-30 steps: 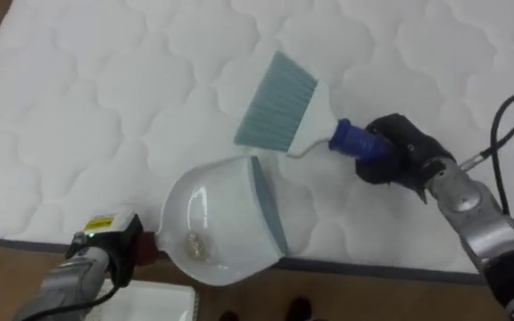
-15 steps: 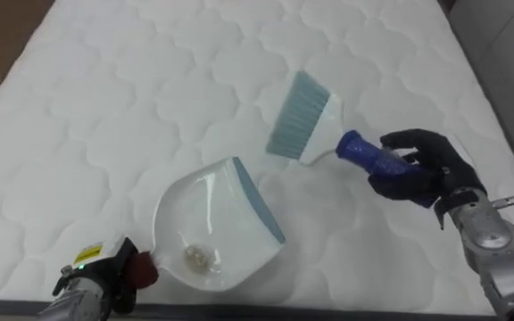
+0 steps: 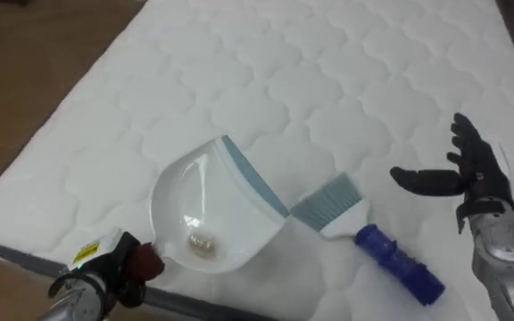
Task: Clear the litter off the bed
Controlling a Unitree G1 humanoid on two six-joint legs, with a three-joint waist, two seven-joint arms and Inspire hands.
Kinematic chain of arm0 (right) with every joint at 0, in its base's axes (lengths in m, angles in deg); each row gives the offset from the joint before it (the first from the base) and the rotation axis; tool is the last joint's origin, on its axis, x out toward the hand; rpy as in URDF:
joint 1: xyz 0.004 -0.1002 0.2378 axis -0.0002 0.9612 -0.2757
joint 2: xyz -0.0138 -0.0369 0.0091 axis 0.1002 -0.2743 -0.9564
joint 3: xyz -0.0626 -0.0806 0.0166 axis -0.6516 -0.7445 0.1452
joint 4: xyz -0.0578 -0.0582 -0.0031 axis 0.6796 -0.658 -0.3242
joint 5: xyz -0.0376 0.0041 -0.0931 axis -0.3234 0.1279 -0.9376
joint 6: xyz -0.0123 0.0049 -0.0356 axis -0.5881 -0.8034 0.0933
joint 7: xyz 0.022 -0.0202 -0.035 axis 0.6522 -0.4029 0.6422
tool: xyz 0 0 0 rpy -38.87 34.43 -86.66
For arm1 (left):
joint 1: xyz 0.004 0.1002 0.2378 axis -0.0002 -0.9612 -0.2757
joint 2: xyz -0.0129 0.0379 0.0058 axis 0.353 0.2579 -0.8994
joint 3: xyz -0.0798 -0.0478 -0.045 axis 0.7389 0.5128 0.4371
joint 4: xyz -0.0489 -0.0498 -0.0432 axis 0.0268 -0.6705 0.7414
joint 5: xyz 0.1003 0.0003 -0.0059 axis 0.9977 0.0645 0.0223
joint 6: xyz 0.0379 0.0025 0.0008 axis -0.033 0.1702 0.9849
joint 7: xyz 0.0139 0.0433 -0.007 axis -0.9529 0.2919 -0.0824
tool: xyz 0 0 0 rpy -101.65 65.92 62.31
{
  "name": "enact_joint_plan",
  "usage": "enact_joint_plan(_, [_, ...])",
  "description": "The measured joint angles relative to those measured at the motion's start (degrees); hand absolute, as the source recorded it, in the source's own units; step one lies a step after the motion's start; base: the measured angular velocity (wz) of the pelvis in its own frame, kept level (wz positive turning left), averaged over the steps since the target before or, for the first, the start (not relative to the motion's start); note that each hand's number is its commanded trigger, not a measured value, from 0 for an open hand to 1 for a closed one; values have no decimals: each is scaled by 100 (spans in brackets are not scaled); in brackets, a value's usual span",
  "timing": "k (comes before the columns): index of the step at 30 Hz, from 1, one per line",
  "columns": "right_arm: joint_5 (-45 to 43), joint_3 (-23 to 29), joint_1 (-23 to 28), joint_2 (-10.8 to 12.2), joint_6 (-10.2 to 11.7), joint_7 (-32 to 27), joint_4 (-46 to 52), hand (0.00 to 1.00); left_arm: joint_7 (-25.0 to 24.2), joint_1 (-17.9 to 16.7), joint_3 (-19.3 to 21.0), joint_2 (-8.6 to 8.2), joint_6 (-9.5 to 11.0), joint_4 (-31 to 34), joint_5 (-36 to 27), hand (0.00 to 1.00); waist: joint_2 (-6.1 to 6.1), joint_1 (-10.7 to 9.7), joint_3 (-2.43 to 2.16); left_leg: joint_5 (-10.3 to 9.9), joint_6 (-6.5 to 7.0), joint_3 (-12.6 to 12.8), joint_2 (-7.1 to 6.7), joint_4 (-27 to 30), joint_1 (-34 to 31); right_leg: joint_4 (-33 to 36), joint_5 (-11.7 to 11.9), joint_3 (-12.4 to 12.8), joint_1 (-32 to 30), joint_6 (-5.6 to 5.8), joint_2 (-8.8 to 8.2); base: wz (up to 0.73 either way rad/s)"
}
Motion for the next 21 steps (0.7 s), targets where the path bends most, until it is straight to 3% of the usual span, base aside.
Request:
enact_joint_plan(5, [75,51,24,1,-61,-194,361,0,-41,-45,27,-7,-52,78,-115,100,12,38,-5,12,-33,-138,-41,-68,51,-126,-20,-259,211,22,6,27])
enact_joint_plan(10, [75,65,165,51,-94,-424,625,0,-113,-53,40,-6,-73,564,-102,100,5,107,-9,13,-31,-240,-133,-121,70,-109,-21,-330,330,98,-33,28])
enact_joint_plan(14, [33,66,335,149,-272,-440,624,0,-259,-53,46,-7,-85,1048,-96,100,14,130,-6,38,33,-617,-309,-278,270,76,-20,-251,574,189,-134,59])
enact_joint_plan(17, [-122,66,335,179,-339,-494,723,0,-444,-63,91,-1,-90,1293,-95,100,43,127,6,65,118,-932,-446,-279,213,236,-19,-47,595,239,-202,72])
enact_joint_plan(21, [-266,81,358,174,-339,-686,882,0,-521,-64,114,-1,-90,1373,-97,100,47,96,9,126,235,-1531,-700,-269,136,489,-12,599,562,365,-206,86])
